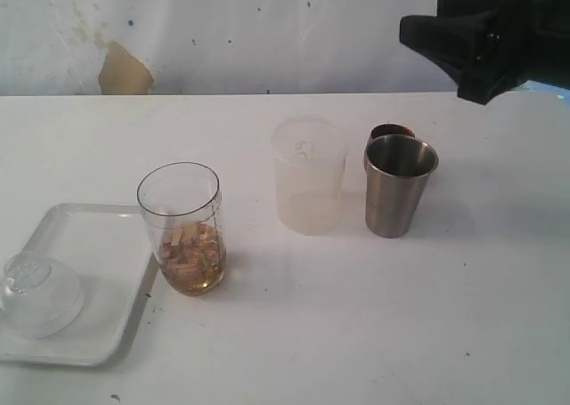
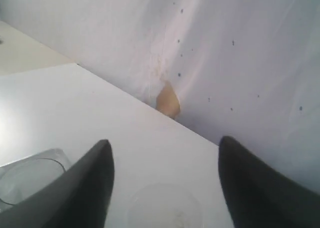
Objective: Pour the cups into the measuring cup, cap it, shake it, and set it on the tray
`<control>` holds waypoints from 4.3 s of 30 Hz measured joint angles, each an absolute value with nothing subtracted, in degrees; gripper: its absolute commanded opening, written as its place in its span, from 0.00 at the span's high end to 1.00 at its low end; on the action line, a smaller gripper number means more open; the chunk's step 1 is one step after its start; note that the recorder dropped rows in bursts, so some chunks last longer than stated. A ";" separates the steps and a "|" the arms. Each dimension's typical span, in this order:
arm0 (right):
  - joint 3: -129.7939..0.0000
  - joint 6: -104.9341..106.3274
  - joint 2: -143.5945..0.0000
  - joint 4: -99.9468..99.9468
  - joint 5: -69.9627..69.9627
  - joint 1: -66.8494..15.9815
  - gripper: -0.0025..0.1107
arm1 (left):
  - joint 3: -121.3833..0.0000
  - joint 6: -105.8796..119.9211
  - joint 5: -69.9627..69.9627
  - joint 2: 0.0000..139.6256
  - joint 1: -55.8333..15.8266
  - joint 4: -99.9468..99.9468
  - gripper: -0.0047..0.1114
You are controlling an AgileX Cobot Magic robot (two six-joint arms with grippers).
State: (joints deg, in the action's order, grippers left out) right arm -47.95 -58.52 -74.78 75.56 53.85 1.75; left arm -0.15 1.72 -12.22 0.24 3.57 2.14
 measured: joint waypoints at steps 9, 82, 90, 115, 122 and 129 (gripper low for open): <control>-47.95 -70.59 -65.88 85.23 57.29 1.75 0.98 | -0.15 1.72 -12.22 0.24 3.57 2.14 0.96; -13.38 -13.30 -11.61 9.28 31.15 1.13 0.98 | -0.15 1.72 -12.22 0.24 3.57 2.14 0.96; -4.27 6.18 -10.06 -3.03 26.99 1.13 0.98 | -0.15 1.72 -12.22 0.24 3.57 2.14 0.96; -0.34 5.36 -0.36 1.68 -13.74 4.66 0.98 | -0.15 1.72 -12.22 0.24 3.57 2.14 0.96; -0.32 5.71 -0.36 1.57 -19.28 4.66 0.98 | -0.15 1.72 -12.22 0.24 3.57 2.14 0.96; -0.32 5.71 -0.36 1.57 -19.61 4.66 0.98 | -0.15 1.72 -12.22 0.24 3.57 2.14 0.96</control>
State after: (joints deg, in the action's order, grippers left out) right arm -0.32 5.71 -0.36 1.57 -19.61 4.66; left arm -0.15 1.72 -12.22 0.24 3.57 2.14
